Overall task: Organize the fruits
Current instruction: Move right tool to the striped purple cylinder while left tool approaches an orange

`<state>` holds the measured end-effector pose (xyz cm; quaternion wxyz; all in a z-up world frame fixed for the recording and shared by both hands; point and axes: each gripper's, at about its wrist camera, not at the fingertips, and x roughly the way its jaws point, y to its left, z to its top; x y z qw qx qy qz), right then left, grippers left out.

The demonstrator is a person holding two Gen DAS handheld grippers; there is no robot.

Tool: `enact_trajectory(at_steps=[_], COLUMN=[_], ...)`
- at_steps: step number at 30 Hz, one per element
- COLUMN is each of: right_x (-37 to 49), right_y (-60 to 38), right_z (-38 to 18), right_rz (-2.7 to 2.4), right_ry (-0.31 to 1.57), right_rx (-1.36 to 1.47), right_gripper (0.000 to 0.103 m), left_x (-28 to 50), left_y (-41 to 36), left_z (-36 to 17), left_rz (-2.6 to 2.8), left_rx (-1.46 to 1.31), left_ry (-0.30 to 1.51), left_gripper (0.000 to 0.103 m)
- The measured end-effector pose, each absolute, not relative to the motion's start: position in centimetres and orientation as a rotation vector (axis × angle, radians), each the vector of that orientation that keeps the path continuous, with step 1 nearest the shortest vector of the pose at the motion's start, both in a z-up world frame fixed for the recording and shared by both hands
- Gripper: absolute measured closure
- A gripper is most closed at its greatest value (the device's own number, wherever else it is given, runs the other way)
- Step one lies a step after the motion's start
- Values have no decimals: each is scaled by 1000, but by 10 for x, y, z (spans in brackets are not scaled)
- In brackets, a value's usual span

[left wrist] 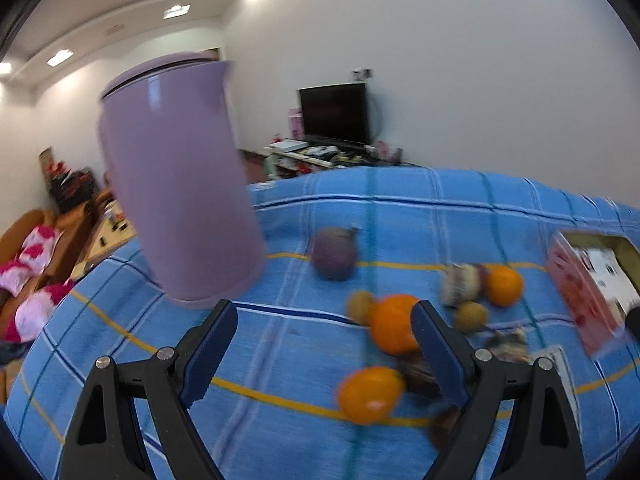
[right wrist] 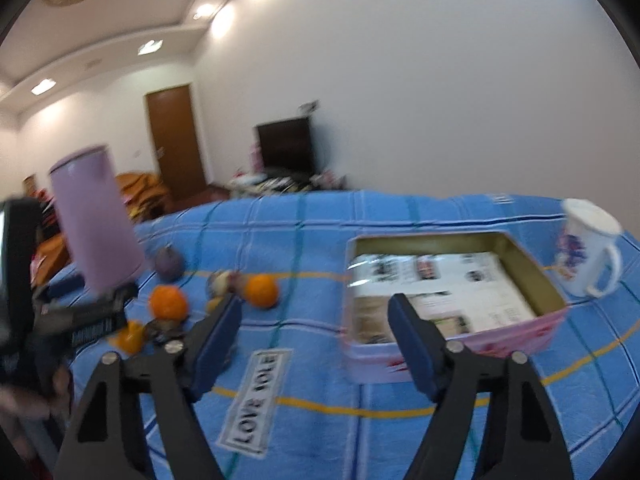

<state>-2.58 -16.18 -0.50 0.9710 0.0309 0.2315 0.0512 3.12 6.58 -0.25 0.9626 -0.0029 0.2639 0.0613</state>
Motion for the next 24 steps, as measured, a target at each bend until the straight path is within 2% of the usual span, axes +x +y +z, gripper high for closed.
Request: enact_trajectory(at_steps=[7, 12, 24], right_x=[9, 40, 66], right_y=[-119, -104, -100], right_z=[-12, -34, -48], right_rz=[283, 328, 407], right_ry=[672, 815, 922], right_rx=[8, 27, 161], right_gripper=[32, 42, 45], left_x=[43, 43, 35], left_y=[100, 103, 85], left_z=[-9, -5, -14], left_rz=[169, 153, -142], left_rx=[-75, 2, 75], left_ry=[520, 584, 742], left_gripper=[13, 13, 13])
